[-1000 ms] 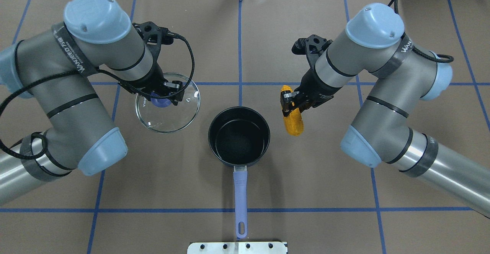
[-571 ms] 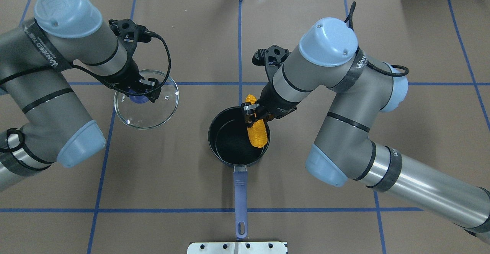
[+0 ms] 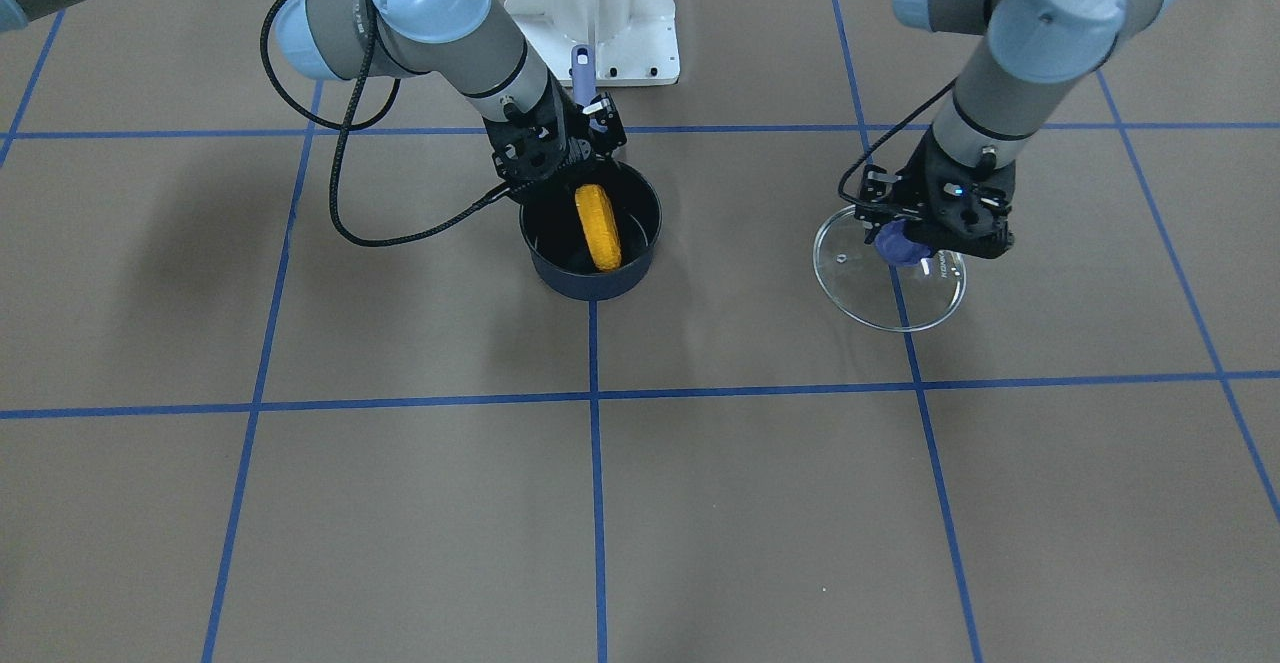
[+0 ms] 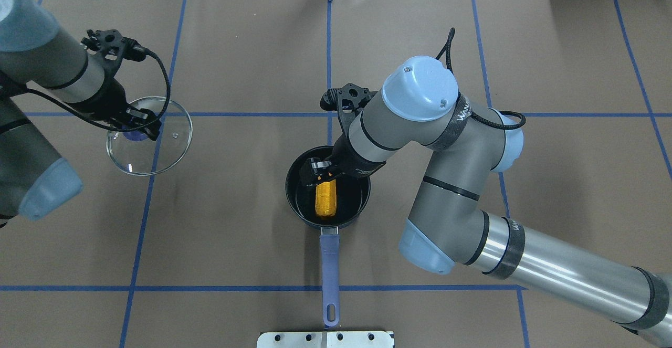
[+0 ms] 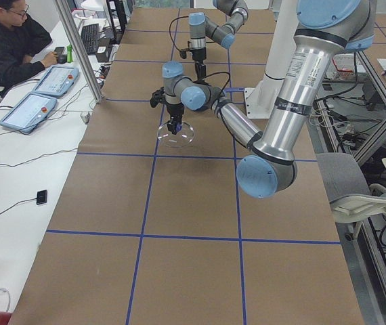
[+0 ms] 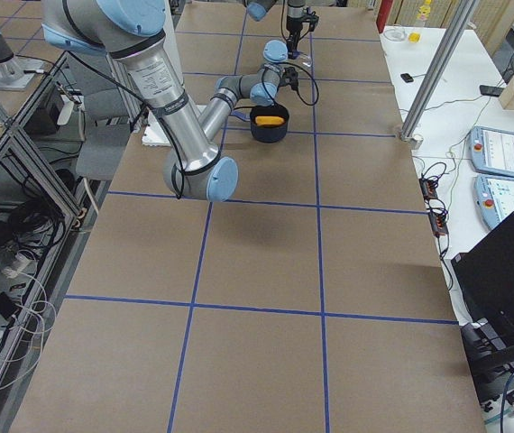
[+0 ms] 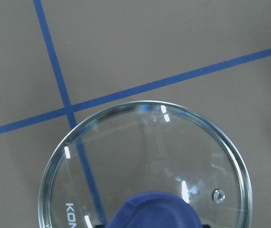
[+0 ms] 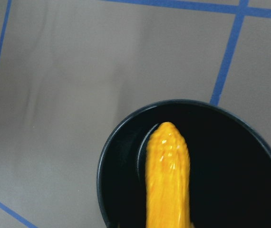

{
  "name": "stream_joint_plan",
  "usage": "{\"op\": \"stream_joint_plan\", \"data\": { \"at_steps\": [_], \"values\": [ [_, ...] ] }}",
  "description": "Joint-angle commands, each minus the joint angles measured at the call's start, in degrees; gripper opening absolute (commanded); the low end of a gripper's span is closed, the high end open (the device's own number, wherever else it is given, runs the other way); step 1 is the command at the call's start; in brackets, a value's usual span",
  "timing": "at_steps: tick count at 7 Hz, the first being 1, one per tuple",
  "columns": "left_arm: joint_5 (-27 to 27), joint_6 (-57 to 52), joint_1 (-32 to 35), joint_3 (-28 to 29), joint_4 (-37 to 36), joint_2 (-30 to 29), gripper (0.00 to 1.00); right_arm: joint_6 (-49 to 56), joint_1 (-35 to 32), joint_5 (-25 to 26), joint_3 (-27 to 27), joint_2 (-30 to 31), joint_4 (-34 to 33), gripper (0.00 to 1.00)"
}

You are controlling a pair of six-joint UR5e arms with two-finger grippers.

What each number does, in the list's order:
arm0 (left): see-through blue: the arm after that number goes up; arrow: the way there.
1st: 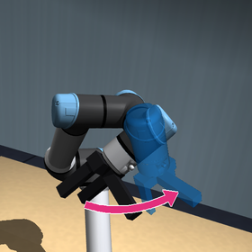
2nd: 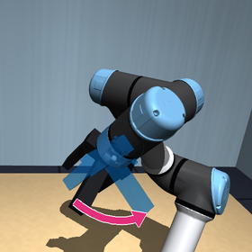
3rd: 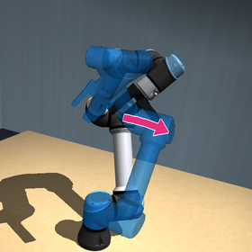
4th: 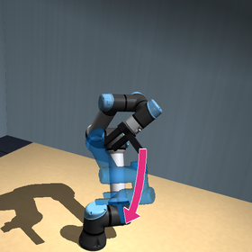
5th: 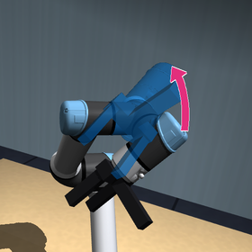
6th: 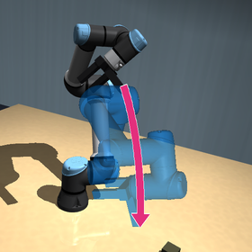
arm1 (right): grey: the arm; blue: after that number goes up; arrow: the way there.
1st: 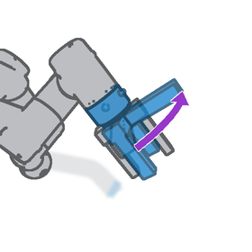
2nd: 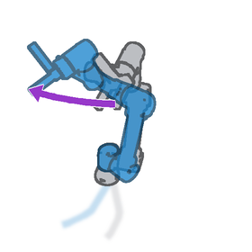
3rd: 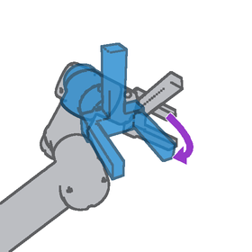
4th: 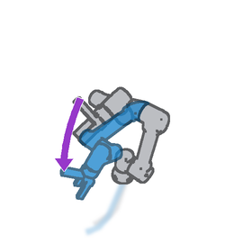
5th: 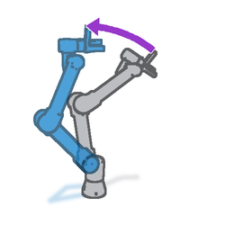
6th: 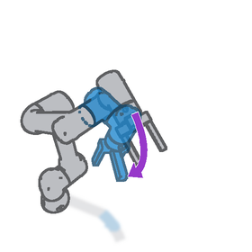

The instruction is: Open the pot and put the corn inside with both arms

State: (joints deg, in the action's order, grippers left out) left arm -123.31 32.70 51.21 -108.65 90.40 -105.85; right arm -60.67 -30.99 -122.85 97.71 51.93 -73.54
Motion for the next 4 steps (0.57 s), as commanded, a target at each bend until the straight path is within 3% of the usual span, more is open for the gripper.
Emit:
{"op": "stream_joint_plan", "data": {
  "at_steps": [1, 4],
  "values": [
    [-2.4, -6.2, 3.8, 0.5, 4.7, 8.1, 0.70, 0.4, 0.0, -0.2, 1.3, 0.4, 0.1, 1.00],
    [-3.3, -7.7, 3.7, 7.2, 7.7, 8.7, 0.72, 1.1, -2.3, 2.3, 1.4, 0.8, 0.0, 1.00]
  ]
}}
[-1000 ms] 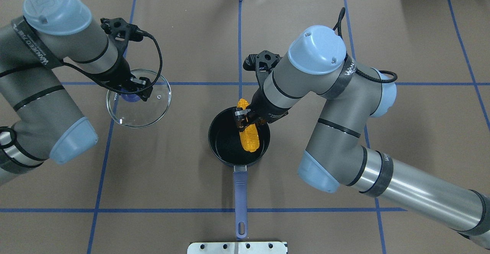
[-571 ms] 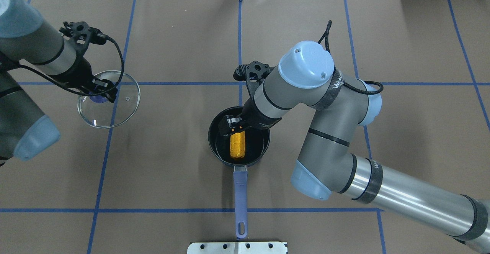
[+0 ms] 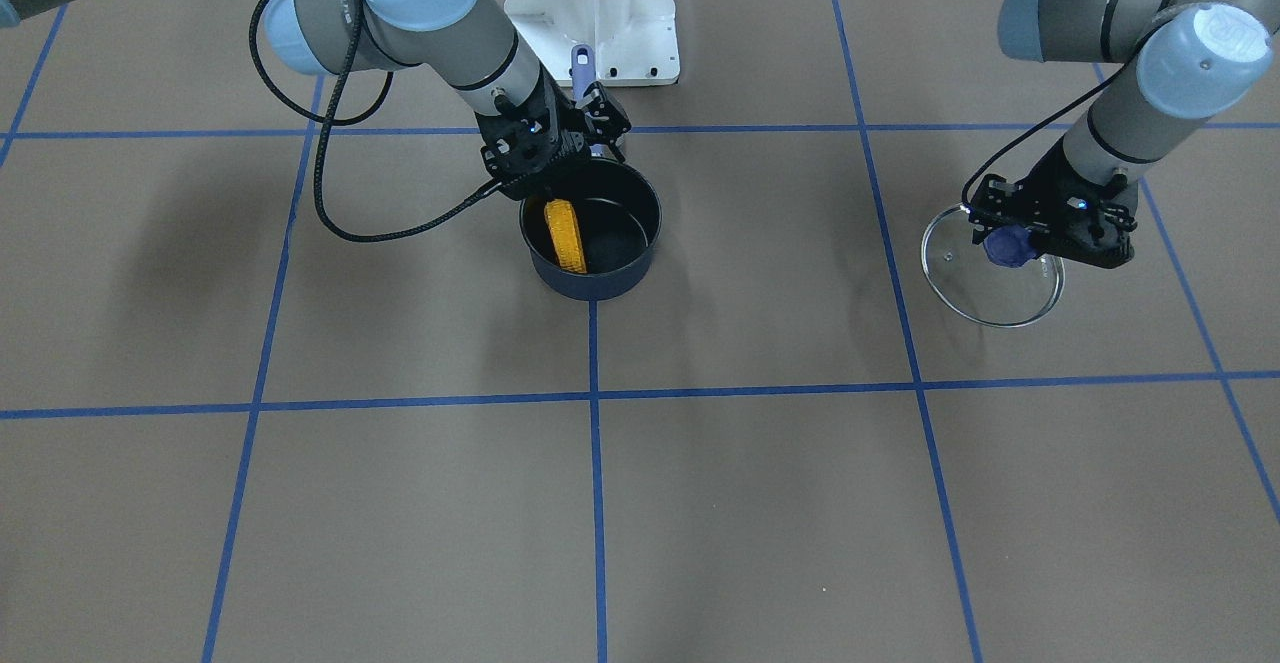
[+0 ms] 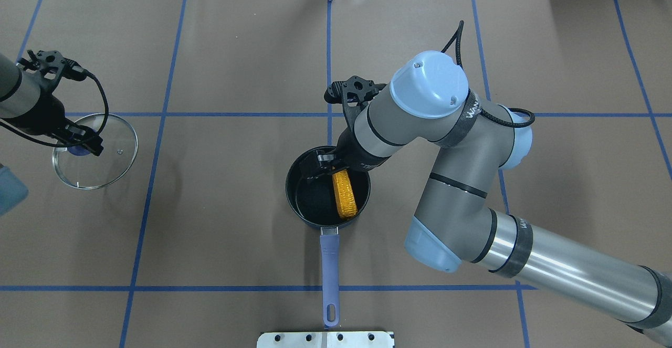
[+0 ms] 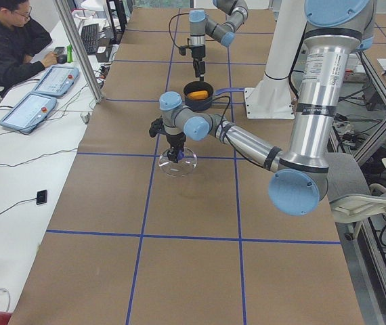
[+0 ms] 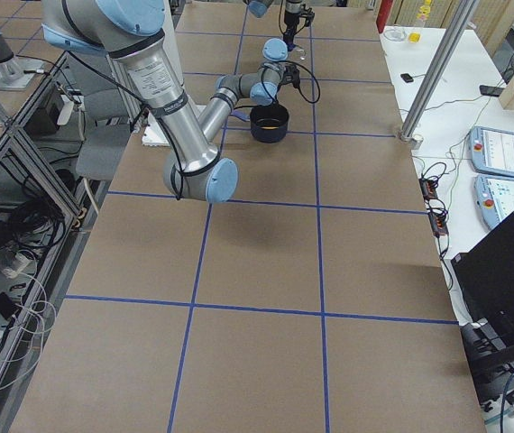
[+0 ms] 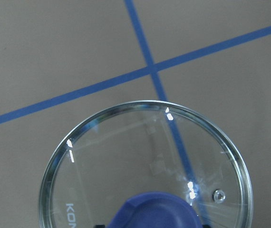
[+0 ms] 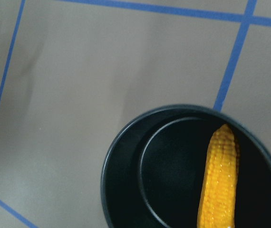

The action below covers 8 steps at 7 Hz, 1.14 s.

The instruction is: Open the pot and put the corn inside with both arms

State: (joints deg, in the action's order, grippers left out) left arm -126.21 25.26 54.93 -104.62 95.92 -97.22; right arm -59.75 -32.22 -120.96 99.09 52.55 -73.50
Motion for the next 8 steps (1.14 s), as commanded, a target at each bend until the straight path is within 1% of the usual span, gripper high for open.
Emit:
{"op": "stream_joint_plan", "data": {
  "at_steps": [1, 2, 3, 4, 5, 6, 7, 8],
  "values": [
    [-0.9, -0.2, -0.2, 7.0, 7.2, 0.0, 0.72, 0.3, -1.9, 0.4, 0.0, 0.3, -0.2, 1.00],
    [-4.9, 0.1, -0.2, 8.9, 9.7, -0.2, 0.72, 0.3, -2.3, 0.4, -0.1, 0.3, -0.2, 1.00],
    [-6.1, 0.4, -0.3, 9.1, 9.7, -0.4, 0.72, 0.3, -2.4, 0.4, -0.1, 0.4, -0.2, 1.00],
    [-6.1, 0.3, -0.3, 8.9, 9.7, -0.4, 0.80, 0.3, -2.5, 0.4, -0.1, 0.4, -0.2, 1.00],
    [-6.2, 0.4, -0.2, 8.3, 9.7, -0.5, 0.93, 0.3, -2.6, 0.4, -0.1, 0.4, -0.2, 1.00],
    [-6.2, 0.4, 0.3, 8.1, 9.6, -0.5, 0.97, 0.3, -2.7, 0.5, -0.2, 0.8, -0.2, 1.00],
    [-5.6, -0.1, 3.0, 7.7, 9.6, -0.3, 0.98, 1.2, -3.5, 0.6, -0.1, 1.5, -0.1, 1.00],
    [-5.8, -0.4, 7.5, 6.7, 9.5, 0.1, 0.98, 4.5, -6.2, 0.2, -0.1, 2.0, -0.2, 1.00]
  ]
}}
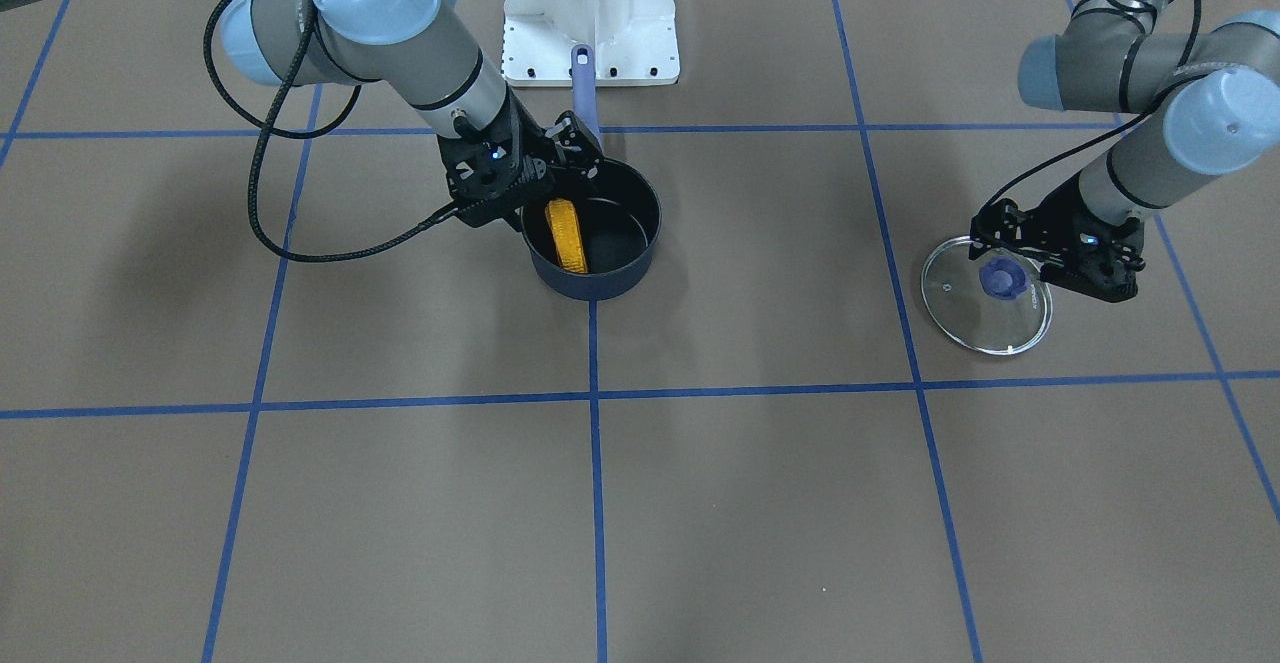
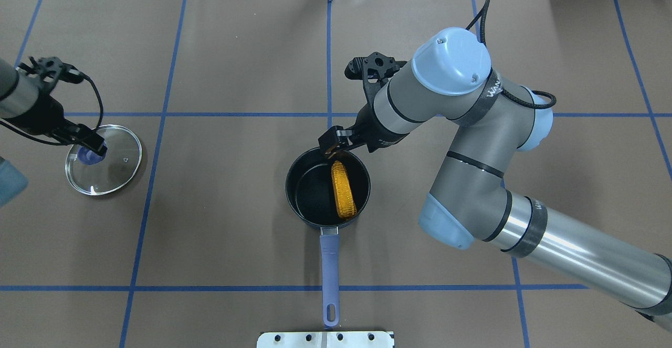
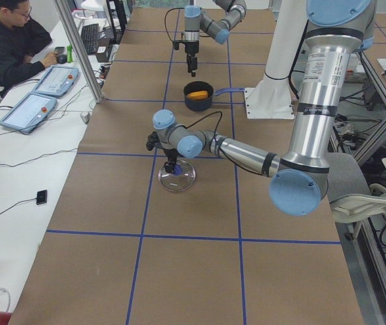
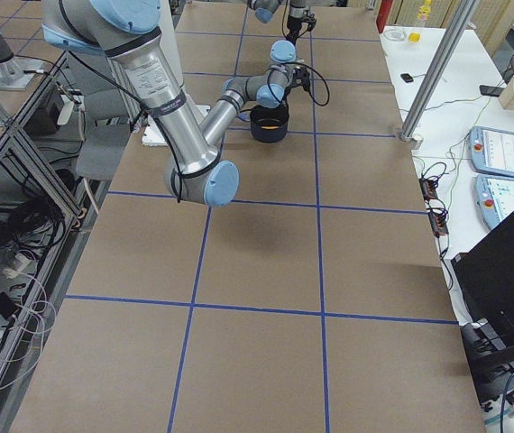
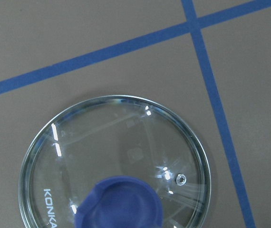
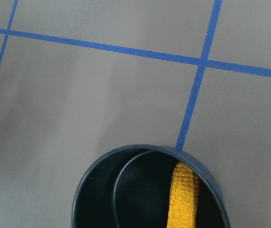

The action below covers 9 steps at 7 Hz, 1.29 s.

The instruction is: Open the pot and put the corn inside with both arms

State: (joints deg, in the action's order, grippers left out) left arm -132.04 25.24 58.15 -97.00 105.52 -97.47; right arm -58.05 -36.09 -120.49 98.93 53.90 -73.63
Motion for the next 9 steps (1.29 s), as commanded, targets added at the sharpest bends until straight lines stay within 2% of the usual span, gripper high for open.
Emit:
{"op": "stream_joint_plan", "data": {
  "at_steps": [1, 2, 3, 4, 6, 7, 9],
  "values": [
    [-0.1, -0.4, 9.0, -2.3, -0.2, 2.8, 0.98, 3.5, -5.4, -1.0, 0.2, 0.6, -0.1, 1.00],
    [-0.1, -1.2, 13.4, -3.1, -0.5, 4.6, 0.98, 6.8, -7.4, -0.6, 0.1, 1.6, 0.1, 1.00],
    [-0.5, -8.6, 17.1, -2.7, -1.1, 6.8, 0.99, 8.7, -9.9, -1.0, -0.1, 2.9, -0.4, 1.00],
    [-0.5, -14.6, 20.0, -2.9, -5.2, 7.5, 0.99, 8.7, -12.7, -1.7, 0.2, 5.8, -1.0, 1.00],
    [-0.5, -19.1, 22.4, -2.5, -8.0, 8.0, 0.99, 11.9, -21.1, -6.6, 3.5, 8.0, -14.2, 1.00],
    [-0.6, -19.2, 22.4, -2.5, -8.0, 9.1, 0.99, 19.0, -24.3, -6.8, 5.4, 12.3, -18.0, 1.00],
    [-0.8, -21.6, 22.9, -2.8, -8.0, 10.3, 0.99, 35.0, -32.4, -6.1, 4.4, 17.0, -27.6, 1.00]
  ]
}}
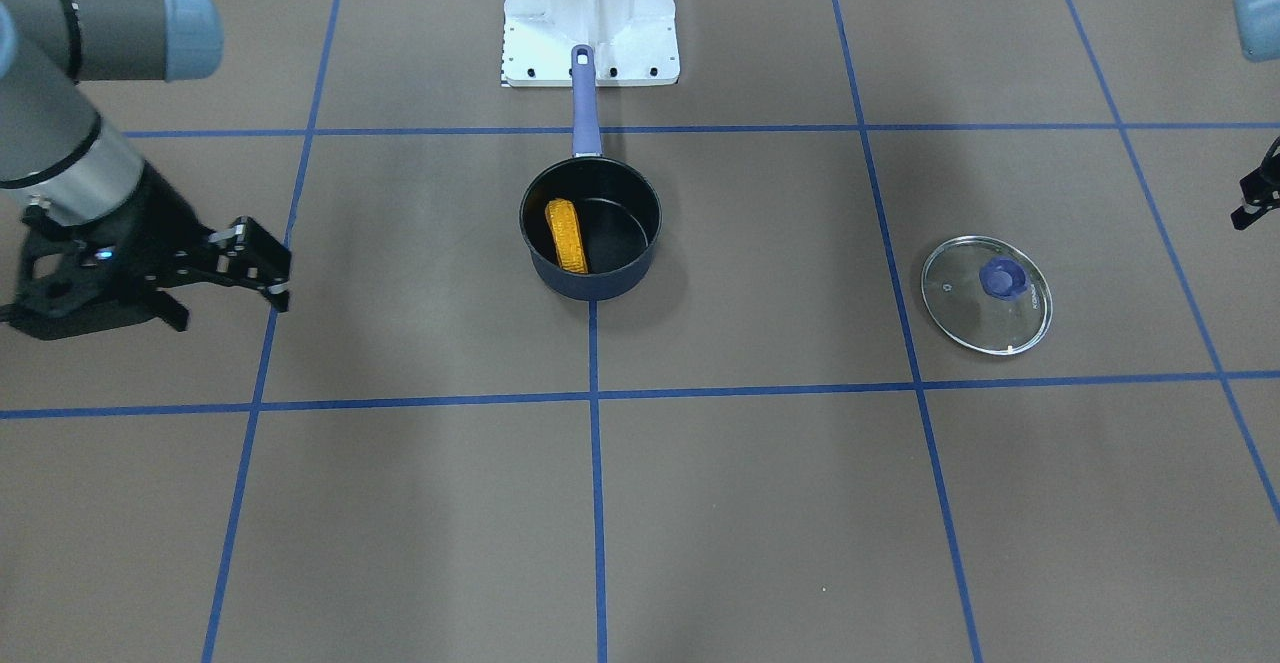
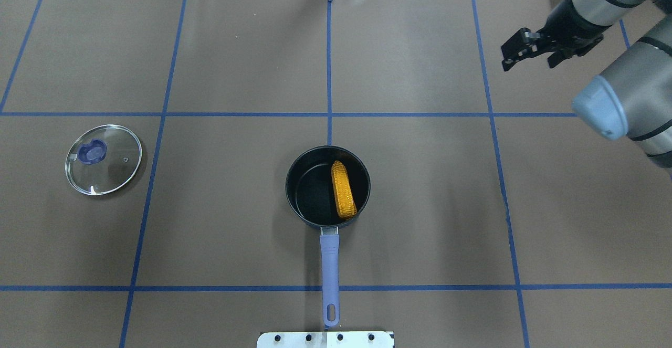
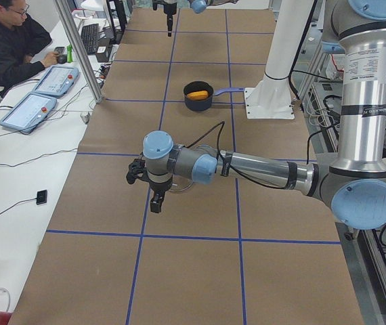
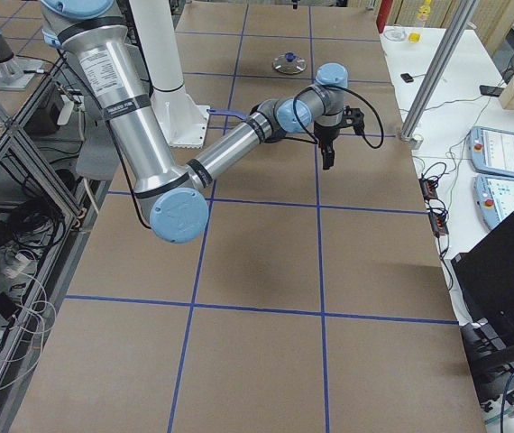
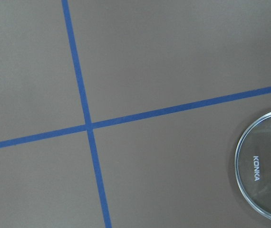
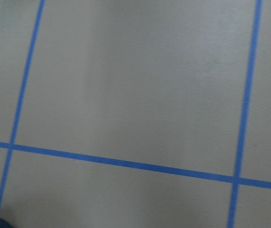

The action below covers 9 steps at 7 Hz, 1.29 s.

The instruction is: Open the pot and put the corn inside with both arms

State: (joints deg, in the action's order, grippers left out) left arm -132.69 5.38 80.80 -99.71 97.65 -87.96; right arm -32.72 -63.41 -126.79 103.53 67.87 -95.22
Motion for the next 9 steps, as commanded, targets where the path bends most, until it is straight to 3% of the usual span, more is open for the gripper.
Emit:
{"op": "stream_joint_plan", "data": {
  "at_steps": [1, 3, 6, 8, 9],
  "values": [
    [-0.1, -1.8, 0.4, -0.2, -0.1, 0.9, 0.99, 15.9, -8.7, -0.1, -1.0, 4.9, -9.3, 1.00],
    [-1.5, -1.9, 1.8, -0.1, -2.4, 0.6, 0.99, 20.6, -13.1, -0.6, -3.2, 11.0, -8.9, 1.00],
    [-1.7, -2.0, 3.4, 0.2, -2.6, 0.9, 0.99, 25.6, -18.7, -7.7, -3.0, 18.8, -7.8, 1.00],
    [-1.8, -2.0, 3.3, 0.1, -2.5, 1.7, 0.99, 25.0, -18.9, -7.4, -3.7, 26.5, 4.5, 1.00],
    [-1.8, -2.0, 3.3, 0.1, -2.6, 1.7, 0.99, 24.0, -18.9, -7.4, -3.6, 27.5, 5.9, 1.00]
  ]
}}
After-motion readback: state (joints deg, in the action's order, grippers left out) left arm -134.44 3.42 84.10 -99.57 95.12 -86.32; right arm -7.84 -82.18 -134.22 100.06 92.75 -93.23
